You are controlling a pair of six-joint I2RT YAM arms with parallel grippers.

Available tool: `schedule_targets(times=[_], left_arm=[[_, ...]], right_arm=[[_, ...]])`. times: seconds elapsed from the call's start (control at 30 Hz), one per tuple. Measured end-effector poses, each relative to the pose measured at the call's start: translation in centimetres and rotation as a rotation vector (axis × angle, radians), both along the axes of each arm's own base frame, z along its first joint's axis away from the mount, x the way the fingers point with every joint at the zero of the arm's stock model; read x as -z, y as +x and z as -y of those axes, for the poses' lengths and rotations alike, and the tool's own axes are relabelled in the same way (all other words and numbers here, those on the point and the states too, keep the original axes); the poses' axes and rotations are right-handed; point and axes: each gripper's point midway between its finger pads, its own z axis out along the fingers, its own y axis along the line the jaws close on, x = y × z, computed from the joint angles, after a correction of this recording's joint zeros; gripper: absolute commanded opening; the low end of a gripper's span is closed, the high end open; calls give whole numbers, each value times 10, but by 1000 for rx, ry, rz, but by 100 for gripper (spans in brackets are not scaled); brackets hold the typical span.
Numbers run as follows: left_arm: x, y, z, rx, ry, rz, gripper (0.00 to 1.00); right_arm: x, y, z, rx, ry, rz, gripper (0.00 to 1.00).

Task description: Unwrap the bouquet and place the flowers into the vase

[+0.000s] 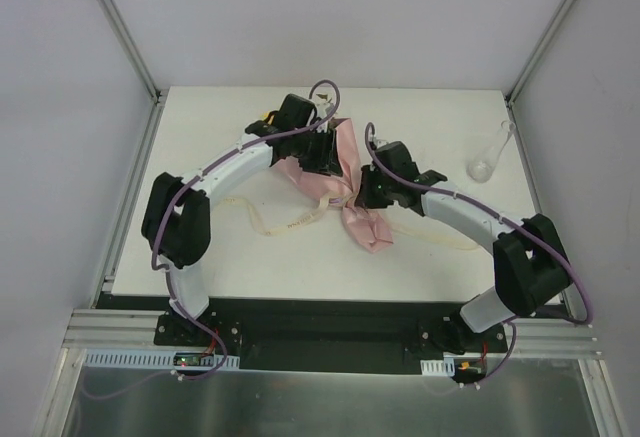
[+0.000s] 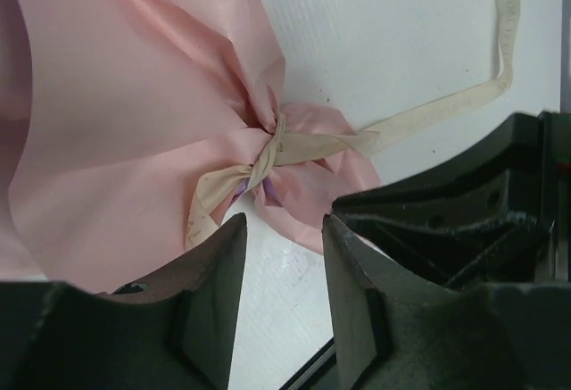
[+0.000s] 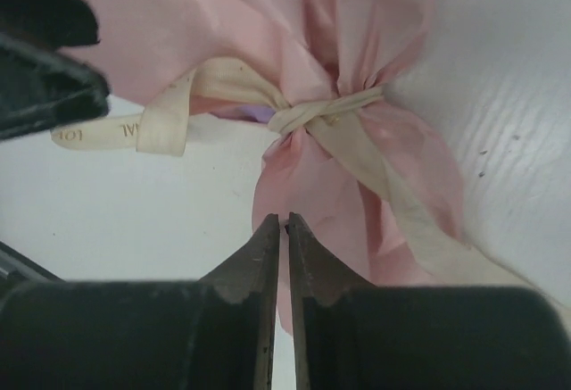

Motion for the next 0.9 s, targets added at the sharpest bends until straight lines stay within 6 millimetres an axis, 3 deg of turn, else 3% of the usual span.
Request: schedule_targets(times=[0.23,0.4,0.6,0.67,0.9], left_arm=[[41,2,2,15,35,-91,38],[48,4,-1,19,48,-93,37],[48,-11,15,118,52,-49,26],[48,-22,25,158,55,-42,19],[49,-34,36,206,58,-33,18]], right_arm=[[43,-34,2,-40,-25,-80,10],[60,-46,10,-39,-46,-118,11],[51,-44,7,-36,-20,-109,28],[41,-39,6,-23,1,-96,29],[13,-5,15,107,74,-54,24]])
